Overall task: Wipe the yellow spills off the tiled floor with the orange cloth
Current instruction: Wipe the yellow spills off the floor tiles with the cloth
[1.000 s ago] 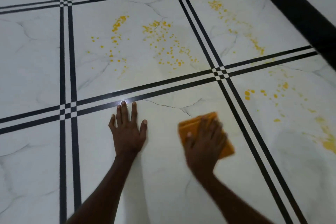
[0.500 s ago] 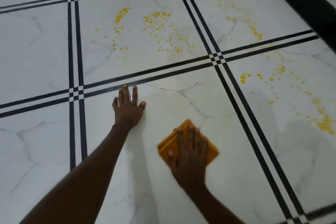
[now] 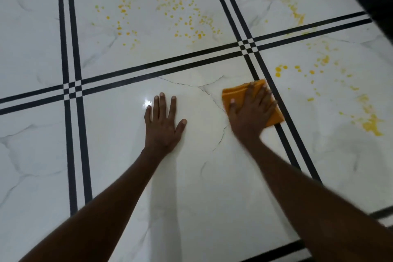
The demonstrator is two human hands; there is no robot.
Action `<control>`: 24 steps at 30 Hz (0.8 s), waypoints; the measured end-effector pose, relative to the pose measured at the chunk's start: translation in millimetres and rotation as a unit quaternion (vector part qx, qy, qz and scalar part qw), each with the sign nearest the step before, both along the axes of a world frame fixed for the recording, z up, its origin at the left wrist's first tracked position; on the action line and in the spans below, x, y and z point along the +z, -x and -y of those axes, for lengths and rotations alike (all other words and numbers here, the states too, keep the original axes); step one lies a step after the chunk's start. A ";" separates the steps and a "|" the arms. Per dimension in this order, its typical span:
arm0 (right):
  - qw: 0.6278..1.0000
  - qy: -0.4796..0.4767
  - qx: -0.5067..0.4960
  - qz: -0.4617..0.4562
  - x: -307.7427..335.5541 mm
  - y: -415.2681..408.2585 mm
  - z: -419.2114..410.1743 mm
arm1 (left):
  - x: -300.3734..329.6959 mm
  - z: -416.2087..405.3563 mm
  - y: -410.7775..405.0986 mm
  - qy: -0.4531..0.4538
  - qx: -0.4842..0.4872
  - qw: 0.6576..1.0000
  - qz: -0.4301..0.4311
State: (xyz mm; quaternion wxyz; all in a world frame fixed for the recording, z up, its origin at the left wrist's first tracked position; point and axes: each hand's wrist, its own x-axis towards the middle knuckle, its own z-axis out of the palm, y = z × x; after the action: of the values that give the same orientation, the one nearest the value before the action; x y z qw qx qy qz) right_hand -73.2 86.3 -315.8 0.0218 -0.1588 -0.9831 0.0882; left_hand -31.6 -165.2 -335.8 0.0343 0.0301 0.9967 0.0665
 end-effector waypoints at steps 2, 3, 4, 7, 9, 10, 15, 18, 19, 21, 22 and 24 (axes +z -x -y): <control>0.998 0.010 0.059 0.011 3.4 -55.0 43.0 | 3.3 0.6 0.7 -0.001 -0.005 1.000 0.003; 0.993 0.018 0.113 0.022 5.8 -93.5 54.4 | 5.3 1.5 1.5 -0.003 -0.004 1.000 0.009; 0.988 0.027 0.150 0.031 7.2 -130.9 55.2 | 7.2 1.9 2.7 -0.003 -0.004 1.000 0.014; 0.988 0.028 0.149 0.033 6.2 -202.5 9.5 | 7.8 2.0 1.1 0.006 -0.002 1.000 0.017; 0.992 -0.002 0.120 0.038 4.1 -188.8 -36.2 | 8.2 2.2 1.2 0.002 0.001 1.000 0.015; 0.994 -0.025 0.102 0.038 0.9 -164.7 -54.1 | 8.2 2.5 1.8 0.002 0.001 1.000 0.013; 0.998 -0.008 -0.057 0.008 -6.1 -36.3 -48.9 | 1.9 -1.4 -0.5 0.000 0.003 1.000 -0.013; 1.000 0.002 -0.008 -0.001 -5.6 -61.7 24.5 | 0.7 0.4 -0.9 -0.012 0.000 1.000 -0.019; 0.999 0.007 0.049 0.006 -3.7 -86.9 45.1 | 1.3 2.9 -0.7 -0.015 -0.007 1.000 -0.013; 0.991 0.032 0.131 0.020 -0.5 -133.4 54.7 | 3.0 11.0 1.9 -0.016 -0.025 1.000 0.002; 0.989 0.037 0.144 0.020 -1.3 -153.5 41.5 | 4.5 14.7 2.0 -0.018 -0.028 0.999 0.011; 0.993 0.026 0.111 0.023 -3.7 -185.4 -6.0 | 9.9 19.2 3.2 -0.020 -0.024 0.999 0.029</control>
State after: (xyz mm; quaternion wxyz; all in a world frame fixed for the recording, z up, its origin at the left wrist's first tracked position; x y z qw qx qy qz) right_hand 112.2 92.2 -319.5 -0.0144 -0.0511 -0.9923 0.1121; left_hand -34.8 -184.4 -325.8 0.0643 0.0531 0.9927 0.0868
